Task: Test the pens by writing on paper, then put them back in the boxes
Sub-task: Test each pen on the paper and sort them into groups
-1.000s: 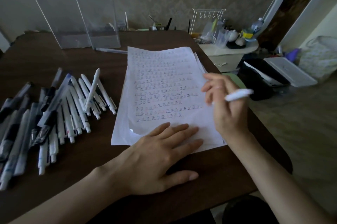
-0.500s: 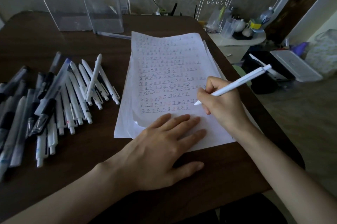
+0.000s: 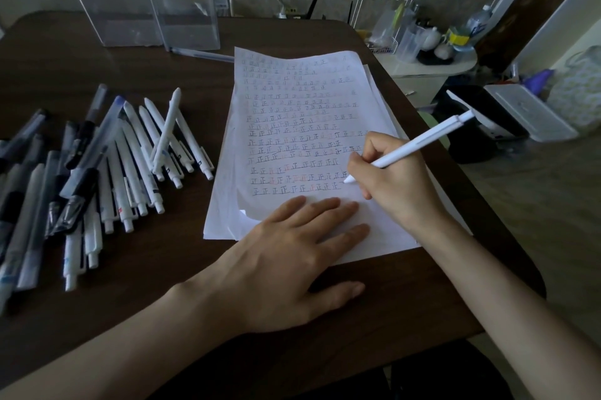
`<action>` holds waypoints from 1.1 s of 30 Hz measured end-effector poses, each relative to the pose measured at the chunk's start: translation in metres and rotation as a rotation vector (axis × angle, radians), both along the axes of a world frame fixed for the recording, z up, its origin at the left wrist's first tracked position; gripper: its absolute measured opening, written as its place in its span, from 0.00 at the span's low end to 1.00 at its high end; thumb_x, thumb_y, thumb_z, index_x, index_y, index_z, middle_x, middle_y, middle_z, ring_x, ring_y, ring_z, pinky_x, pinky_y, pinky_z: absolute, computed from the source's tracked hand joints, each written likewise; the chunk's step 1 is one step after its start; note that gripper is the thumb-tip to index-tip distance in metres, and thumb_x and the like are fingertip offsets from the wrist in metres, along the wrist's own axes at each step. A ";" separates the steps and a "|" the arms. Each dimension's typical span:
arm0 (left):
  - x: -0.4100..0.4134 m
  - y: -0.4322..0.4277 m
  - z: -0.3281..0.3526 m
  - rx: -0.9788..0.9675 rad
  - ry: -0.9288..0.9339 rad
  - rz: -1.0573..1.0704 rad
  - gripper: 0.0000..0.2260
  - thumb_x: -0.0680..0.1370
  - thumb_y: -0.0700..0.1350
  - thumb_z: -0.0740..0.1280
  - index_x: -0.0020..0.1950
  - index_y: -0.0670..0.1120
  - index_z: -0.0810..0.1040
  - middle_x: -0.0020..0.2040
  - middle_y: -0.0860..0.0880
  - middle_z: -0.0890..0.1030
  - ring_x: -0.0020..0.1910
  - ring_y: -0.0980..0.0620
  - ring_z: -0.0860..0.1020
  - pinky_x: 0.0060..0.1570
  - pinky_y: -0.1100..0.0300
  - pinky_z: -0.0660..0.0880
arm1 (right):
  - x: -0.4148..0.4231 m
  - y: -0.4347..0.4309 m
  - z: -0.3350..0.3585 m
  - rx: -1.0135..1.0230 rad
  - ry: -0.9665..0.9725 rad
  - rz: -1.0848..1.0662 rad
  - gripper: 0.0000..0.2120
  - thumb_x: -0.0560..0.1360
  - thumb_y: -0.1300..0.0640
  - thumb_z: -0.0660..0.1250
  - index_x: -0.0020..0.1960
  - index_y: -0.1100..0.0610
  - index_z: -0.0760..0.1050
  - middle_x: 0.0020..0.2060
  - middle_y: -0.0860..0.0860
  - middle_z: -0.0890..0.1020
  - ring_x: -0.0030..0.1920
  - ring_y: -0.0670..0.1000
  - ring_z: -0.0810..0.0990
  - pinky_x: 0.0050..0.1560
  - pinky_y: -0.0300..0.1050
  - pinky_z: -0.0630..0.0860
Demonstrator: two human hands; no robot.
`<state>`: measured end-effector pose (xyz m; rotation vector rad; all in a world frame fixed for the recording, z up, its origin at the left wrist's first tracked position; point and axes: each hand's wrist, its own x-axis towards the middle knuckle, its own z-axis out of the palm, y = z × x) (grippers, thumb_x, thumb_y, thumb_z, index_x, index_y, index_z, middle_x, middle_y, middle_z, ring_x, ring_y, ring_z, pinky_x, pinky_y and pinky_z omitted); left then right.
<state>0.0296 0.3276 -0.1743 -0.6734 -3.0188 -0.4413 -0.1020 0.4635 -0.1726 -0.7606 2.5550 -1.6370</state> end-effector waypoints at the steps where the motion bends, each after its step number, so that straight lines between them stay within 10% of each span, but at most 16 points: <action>1: 0.000 0.000 0.000 0.000 0.001 0.001 0.29 0.78 0.65 0.49 0.76 0.52 0.57 0.76 0.49 0.56 0.75 0.53 0.53 0.70 0.55 0.47 | 0.001 0.000 0.001 0.007 -0.004 0.000 0.16 0.73 0.67 0.65 0.31 0.65 0.61 0.23 0.58 0.65 0.22 0.44 0.68 0.35 0.44 0.78; 10: 0.000 0.000 -0.001 0.000 0.014 0.006 0.29 0.78 0.64 0.50 0.75 0.51 0.59 0.76 0.49 0.59 0.74 0.52 0.56 0.70 0.56 0.47 | 0.000 0.000 0.000 -0.008 -0.020 0.003 0.15 0.73 0.68 0.64 0.32 0.66 0.62 0.25 0.58 0.64 0.21 0.43 0.67 0.28 0.33 0.69; 19: 0.000 0.000 -0.002 0.002 0.023 0.005 0.29 0.78 0.64 0.50 0.75 0.51 0.59 0.76 0.48 0.59 0.74 0.52 0.56 0.69 0.56 0.48 | 0.003 0.000 0.003 -0.007 -0.043 0.031 0.16 0.73 0.67 0.65 0.31 0.64 0.61 0.22 0.59 0.66 0.20 0.43 0.68 0.39 0.58 0.79; 26: -0.001 -0.001 -0.004 0.024 0.015 -0.006 0.29 0.78 0.64 0.49 0.76 0.52 0.58 0.76 0.49 0.57 0.75 0.53 0.53 0.70 0.55 0.47 | 0.002 -0.001 0.002 0.020 -0.020 0.003 0.17 0.72 0.70 0.64 0.30 0.60 0.59 0.25 0.51 0.60 0.22 0.42 0.64 0.27 0.31 0.66; 33: -0.001 -0.002 -0.004 0.088 0.108 0.027 0.28 0.78 0.62 0.54 0.72 0.47 0.67 0.70 0.49 0.70 0.69 0.53 0.66 0.69 0.57 0.61 | 0.001 0.003 0.004 -0.114 -0.116 0.123 0.09 0.74 0.54 0.69 0.41 0.55 0.69 0.21 0.49 0.74 0.23 0.45 0.72 0.27 0.37 0.69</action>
